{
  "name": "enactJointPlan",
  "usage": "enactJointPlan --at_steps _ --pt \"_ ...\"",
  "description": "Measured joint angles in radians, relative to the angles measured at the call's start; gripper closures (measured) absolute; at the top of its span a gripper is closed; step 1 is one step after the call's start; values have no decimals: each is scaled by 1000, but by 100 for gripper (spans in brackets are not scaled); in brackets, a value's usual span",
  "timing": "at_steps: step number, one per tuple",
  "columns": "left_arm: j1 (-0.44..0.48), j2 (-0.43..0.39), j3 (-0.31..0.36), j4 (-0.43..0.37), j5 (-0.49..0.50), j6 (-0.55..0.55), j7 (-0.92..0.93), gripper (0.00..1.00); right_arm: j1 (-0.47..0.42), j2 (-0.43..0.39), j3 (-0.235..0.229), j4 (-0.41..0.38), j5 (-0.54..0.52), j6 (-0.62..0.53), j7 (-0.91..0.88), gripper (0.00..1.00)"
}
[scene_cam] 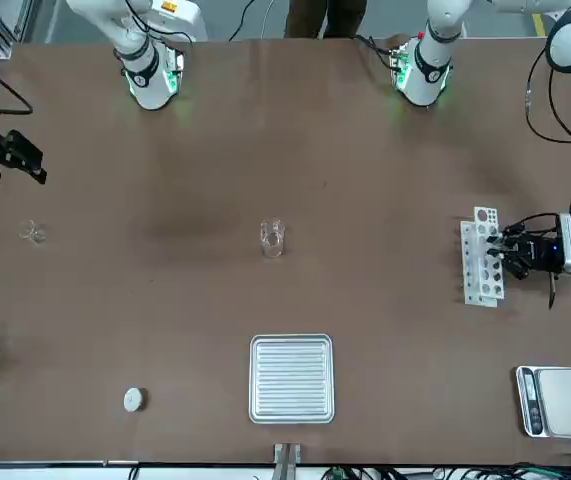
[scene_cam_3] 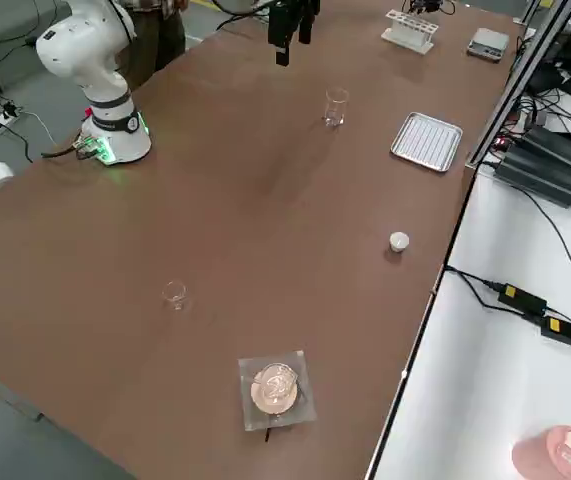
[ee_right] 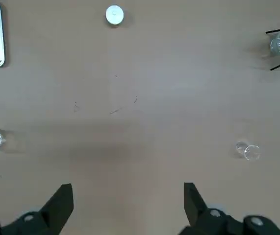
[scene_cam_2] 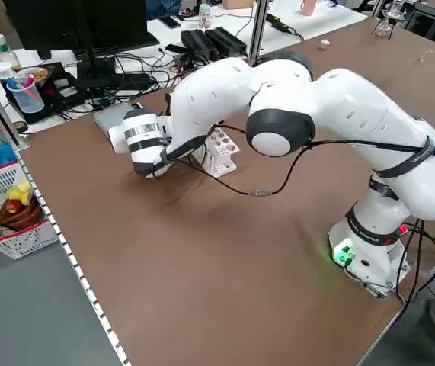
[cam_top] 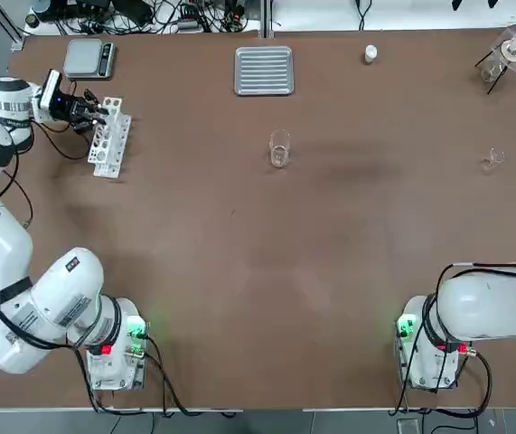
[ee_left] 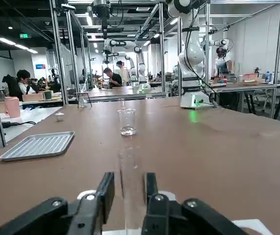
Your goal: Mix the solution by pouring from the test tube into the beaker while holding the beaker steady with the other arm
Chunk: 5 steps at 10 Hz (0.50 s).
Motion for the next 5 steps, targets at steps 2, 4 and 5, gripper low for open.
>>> enactJointPlan --at_steps 2,4,5 --pt "1 0 -1 2 0 0 1 56 0 0 0 0 0 0 0 0" --pt "1 -4 -2 7 0 0 1 26 0 0 0 0 -1 0 0 0" --pt "1 -8 -2 10 0 0 1 10 0 0 0 0 -1 0 0 0"
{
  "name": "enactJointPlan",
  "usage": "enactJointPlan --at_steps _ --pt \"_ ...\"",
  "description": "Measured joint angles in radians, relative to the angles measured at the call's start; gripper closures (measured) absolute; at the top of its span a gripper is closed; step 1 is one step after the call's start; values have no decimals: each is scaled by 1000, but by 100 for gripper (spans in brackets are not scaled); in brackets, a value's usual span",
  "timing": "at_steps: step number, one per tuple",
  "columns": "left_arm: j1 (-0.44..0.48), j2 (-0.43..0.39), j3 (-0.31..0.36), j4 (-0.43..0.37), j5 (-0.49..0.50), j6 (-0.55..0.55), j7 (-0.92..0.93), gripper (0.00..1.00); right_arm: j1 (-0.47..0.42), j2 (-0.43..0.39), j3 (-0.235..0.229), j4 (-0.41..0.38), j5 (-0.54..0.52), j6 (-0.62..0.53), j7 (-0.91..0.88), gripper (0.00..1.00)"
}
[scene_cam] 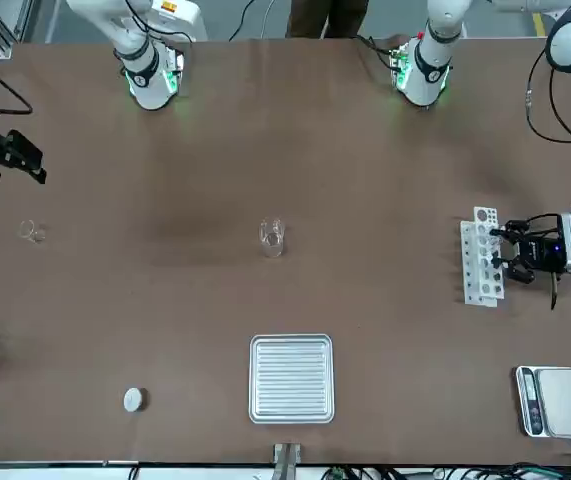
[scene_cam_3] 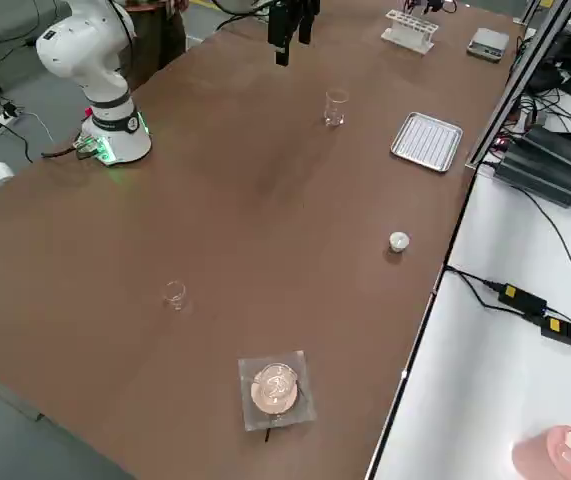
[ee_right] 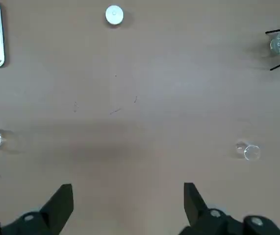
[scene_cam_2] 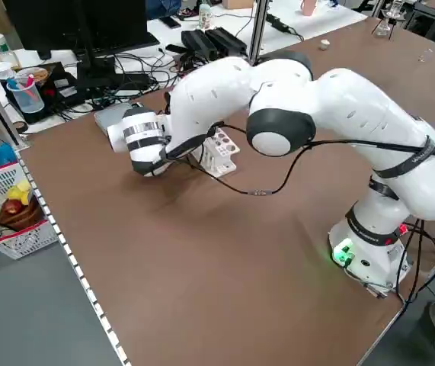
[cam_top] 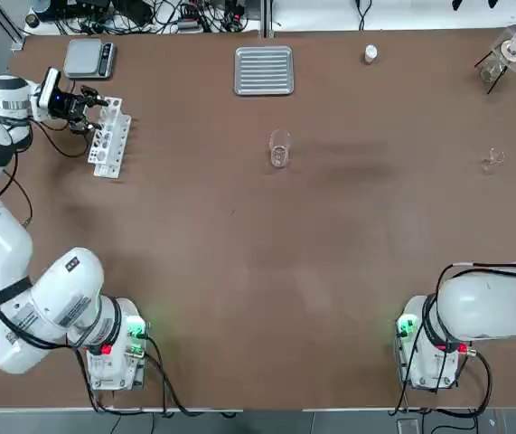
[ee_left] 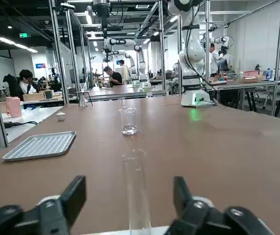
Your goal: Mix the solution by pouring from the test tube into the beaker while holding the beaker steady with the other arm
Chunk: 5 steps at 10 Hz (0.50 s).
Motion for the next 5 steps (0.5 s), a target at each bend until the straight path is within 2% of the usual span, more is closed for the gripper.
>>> enactJointPlan --at_steps 1,3,5 --pt "1 -7 0 3 0 0 0 0 0 0 0 0 0 0 0 0" --pt "14 -39 3 11 39 0 0 0 0 0 0 1 0 0 0 0" --pt "54 -105 4 18 86 -2 0 0 0 0 0 6 0 0 0 0"
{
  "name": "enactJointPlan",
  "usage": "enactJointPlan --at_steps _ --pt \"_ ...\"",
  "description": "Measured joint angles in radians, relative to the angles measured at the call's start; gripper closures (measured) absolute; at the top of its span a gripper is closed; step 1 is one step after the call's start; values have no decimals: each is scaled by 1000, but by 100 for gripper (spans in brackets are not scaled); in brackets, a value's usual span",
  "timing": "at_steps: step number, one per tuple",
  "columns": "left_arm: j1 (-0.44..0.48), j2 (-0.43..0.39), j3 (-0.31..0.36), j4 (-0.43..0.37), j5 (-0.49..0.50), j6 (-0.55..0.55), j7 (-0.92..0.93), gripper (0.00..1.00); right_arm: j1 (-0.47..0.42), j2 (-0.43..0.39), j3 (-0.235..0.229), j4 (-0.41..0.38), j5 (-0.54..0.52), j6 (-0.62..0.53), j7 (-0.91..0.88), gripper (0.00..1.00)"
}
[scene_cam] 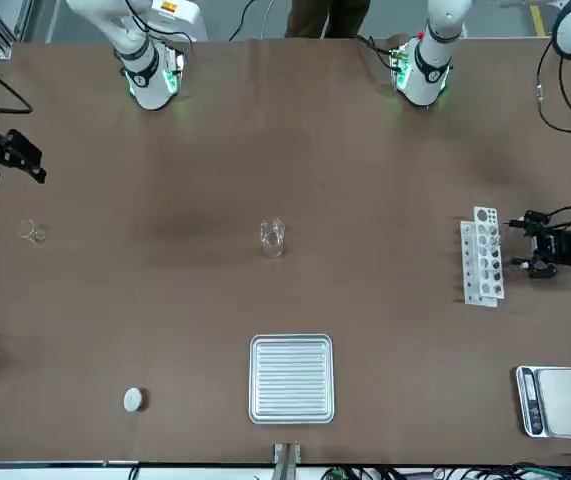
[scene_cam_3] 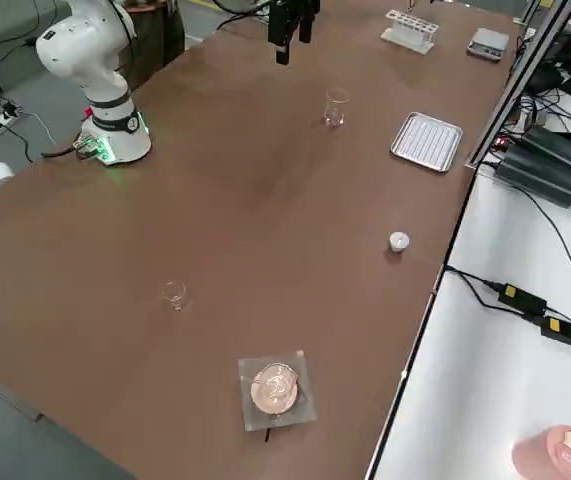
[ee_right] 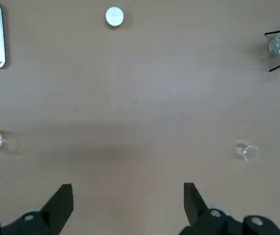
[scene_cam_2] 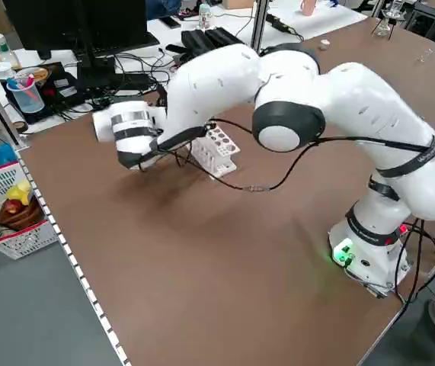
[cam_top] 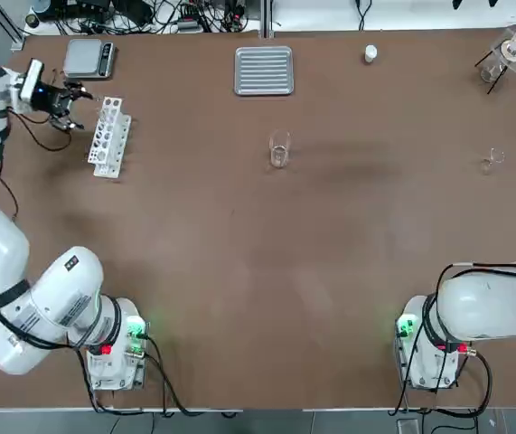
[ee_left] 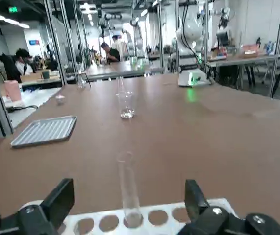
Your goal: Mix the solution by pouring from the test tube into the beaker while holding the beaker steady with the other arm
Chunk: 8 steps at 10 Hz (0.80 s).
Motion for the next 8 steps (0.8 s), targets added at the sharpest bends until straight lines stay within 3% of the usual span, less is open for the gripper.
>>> enactJointPlan --at_steps 4,8 --pt "-20 -194 11 18 145 43 -14 0 3 0 1 14 0 0 -1 0" --pt "-100 -454 7 21 229 77 -216 0 6 0 2 16 -1 3 -1 0"
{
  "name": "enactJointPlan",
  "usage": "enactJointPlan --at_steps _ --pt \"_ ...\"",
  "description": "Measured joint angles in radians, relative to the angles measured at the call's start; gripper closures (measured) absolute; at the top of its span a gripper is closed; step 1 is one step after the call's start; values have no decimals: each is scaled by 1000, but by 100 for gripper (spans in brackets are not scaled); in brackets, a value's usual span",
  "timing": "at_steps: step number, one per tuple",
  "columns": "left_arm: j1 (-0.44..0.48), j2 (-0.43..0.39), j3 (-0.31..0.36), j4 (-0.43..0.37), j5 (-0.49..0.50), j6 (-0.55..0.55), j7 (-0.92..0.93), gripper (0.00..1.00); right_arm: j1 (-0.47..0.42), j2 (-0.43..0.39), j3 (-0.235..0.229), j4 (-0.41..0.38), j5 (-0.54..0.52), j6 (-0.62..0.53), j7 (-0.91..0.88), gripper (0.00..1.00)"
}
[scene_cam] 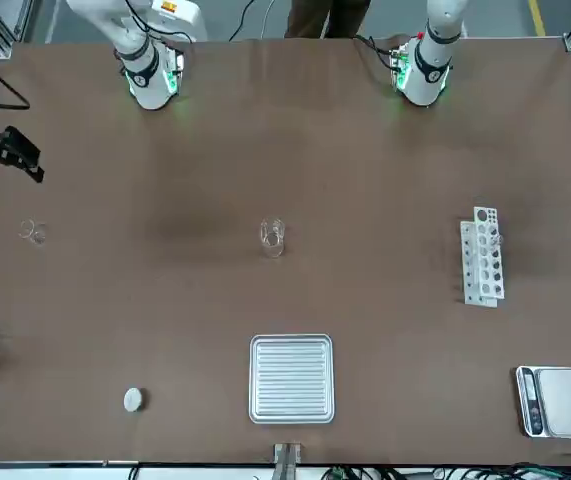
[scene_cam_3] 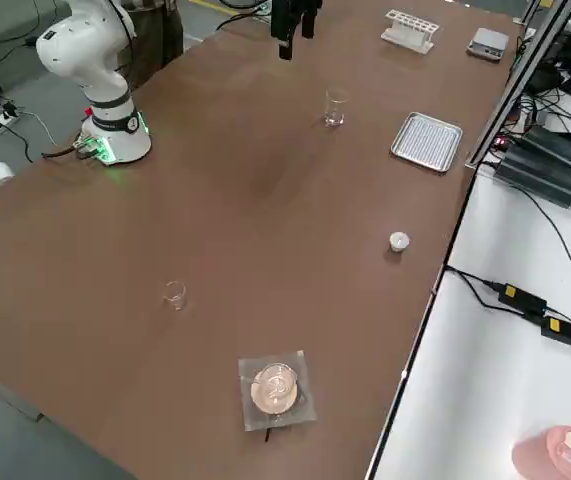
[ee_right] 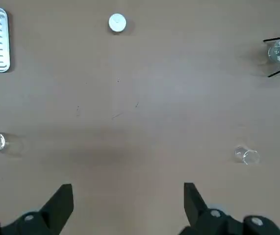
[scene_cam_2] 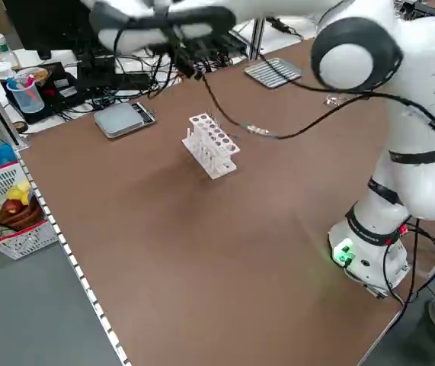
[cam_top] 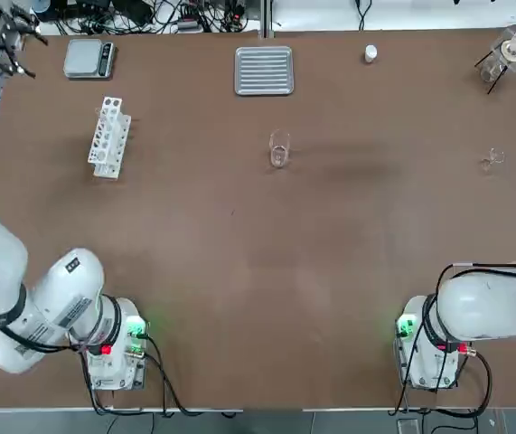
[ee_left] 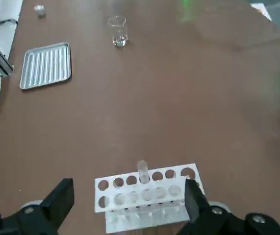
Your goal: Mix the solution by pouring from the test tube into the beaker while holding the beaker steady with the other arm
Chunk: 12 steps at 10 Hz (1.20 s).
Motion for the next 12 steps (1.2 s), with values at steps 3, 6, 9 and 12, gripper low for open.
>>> enactJointPlan --at_steps 3,6,9,12 --pt "-99 -70 -1 -5 27 6 -224 0 3 0 1 3 -19 26 0 0" --pt "-236 -145 -3 -6 96 44 -468 0 3 0 1 6 -19 60 0 0" --pt "-323 -223 -3 -17 116 131 -726 0 4 0 1 7 -19 60 1 0" --pt "-401 -280 -3 -53 188 247 -990 0 13 0 2 6 -19 59 2 0"
